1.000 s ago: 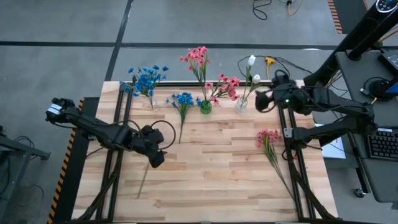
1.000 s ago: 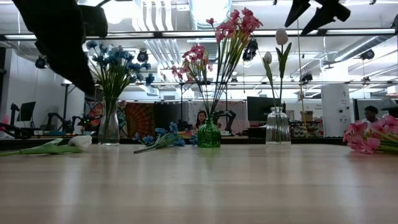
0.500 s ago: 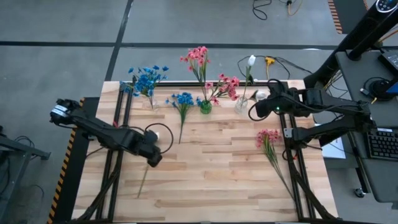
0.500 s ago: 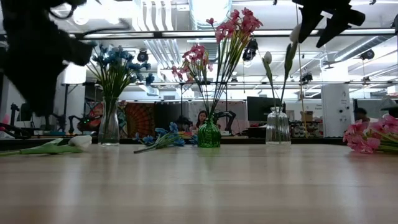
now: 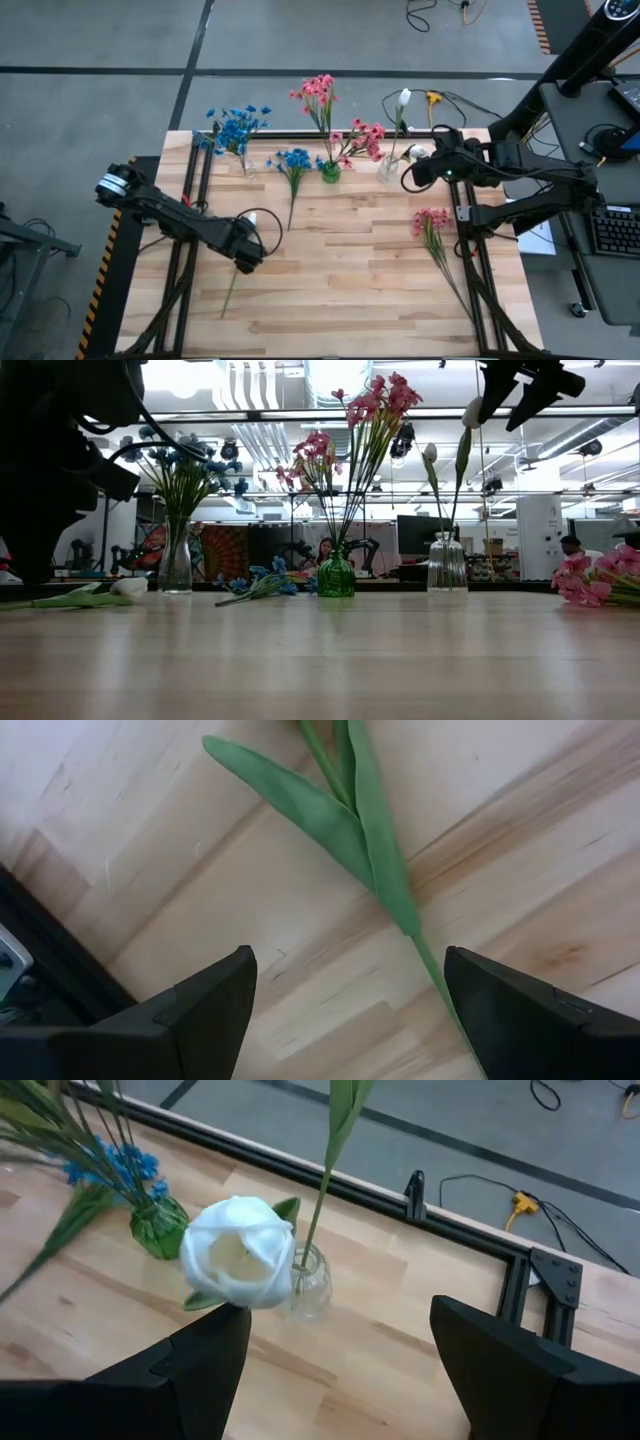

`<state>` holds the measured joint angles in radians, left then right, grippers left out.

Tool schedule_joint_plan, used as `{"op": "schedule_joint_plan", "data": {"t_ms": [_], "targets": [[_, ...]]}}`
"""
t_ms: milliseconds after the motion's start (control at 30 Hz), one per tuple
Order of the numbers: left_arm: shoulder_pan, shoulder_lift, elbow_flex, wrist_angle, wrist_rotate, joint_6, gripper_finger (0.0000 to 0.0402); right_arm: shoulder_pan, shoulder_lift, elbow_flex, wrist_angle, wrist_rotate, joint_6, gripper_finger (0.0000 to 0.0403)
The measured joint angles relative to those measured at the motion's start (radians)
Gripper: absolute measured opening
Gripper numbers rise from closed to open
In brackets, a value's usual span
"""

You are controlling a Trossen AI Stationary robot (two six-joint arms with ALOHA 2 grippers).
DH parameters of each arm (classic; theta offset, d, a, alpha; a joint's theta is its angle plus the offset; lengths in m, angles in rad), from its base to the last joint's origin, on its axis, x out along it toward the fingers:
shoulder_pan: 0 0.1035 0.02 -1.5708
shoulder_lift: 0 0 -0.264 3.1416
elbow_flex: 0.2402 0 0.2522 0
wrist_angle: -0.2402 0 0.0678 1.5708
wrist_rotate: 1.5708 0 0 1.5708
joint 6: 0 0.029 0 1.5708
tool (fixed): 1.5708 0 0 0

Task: Sort flowers into vase by color
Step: Put the blue flowers into the left transparent vase

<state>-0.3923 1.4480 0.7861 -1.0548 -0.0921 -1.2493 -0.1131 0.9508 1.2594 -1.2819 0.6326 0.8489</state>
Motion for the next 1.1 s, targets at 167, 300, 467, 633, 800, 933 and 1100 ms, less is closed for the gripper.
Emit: {"op": "schedule_joint_plan", "data": {"t_ms": [167,300,467,633,800,933,1100], "targets": [[-0.011,-0.007,0.006,0.006,-0.003,0.004,0.0303,0.0,0.0,0.06,0.0,0.024,-0.023,0.0309],[-0.021,-0.014,0.006,0.006,0.004,0.004,0.0303,0.0,0.0,0.106,-0.003,0.025,-0.04,0.031],[-0.024,-0.018,0.007,0.006,0.005,0.01,0.0303,0.0,0.0,0.157,-0.015,0.022,-0.066,0.0311],[-0.025,-0.021,0.055,0.045,-0.057,0.07,0.0303,0.0,0.0,0.216,-0.022,0.021,-0.112,0.0306],[-0.022,-0.02,0.095,0.205,-0.234,0.179,0.0303,0.0,0.0,0.238,-0.012,0.023,-0.154,0.0302],[-0.002,-0.018,0.072,0.388,-0.362,0.288,0.0303,0.0,0.005,0.232,-0.011,0.023,-0.162,0.0304],[0.034,0.01,0.042,0.572,-0.543,0.42,0.0303,0.0,0.013,0.23,-0.011,0.023,-0.171,0.0306]]}}
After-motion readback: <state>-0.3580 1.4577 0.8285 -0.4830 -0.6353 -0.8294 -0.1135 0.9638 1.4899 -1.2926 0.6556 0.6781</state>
